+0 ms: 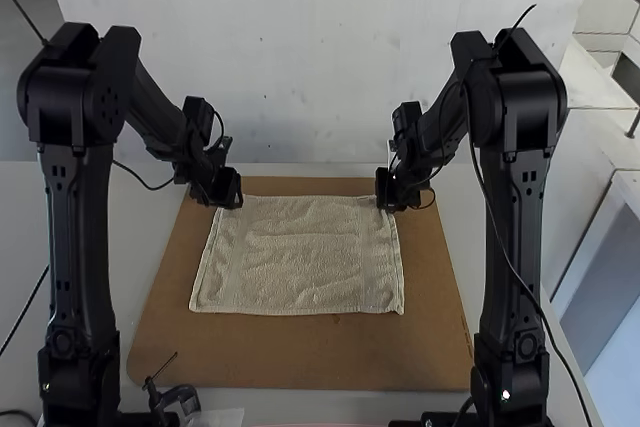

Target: Fold the towel.

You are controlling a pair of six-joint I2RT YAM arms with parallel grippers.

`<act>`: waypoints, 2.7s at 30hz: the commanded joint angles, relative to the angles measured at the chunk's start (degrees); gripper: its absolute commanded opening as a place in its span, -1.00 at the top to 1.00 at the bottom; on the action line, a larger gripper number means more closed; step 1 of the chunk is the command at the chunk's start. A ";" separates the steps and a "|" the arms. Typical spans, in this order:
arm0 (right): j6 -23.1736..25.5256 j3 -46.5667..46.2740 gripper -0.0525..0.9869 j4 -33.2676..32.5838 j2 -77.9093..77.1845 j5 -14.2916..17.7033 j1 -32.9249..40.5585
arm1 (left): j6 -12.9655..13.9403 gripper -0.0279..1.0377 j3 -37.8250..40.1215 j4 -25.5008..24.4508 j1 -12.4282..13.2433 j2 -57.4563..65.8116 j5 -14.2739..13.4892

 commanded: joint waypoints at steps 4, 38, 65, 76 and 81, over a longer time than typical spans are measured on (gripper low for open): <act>0.71 -2.99 0.85 -1.23 -1.99 -3.28 -0.48 | -1.21 0.19 1.96 -0.39 -0.29 0.47 1.11; 0.71 -4.22 0.86 1.58 -2.34 -3.63 -0.92 | -1.56 0.92 1.87 1.72 2.79 1.00 1.11; 0.88 -8.62 0.86 -3.08 -16.67 -3.98 -1.00 | -1.65 0.92 -4.63 -1.27 1.38 -13.85 0.93; 0.97 -13.36 0.86 -5.71 -24.40 -4.33 -1.00 | -1.48 0.92 -11.93 -1.53 0.68 -21.24 0.93; 0.88 -16.09 0.86 -6.94 -28.80 -4.77 -1.00 | -1.21 0.92 -15.18 -1.62 0.50 -25.46 0.93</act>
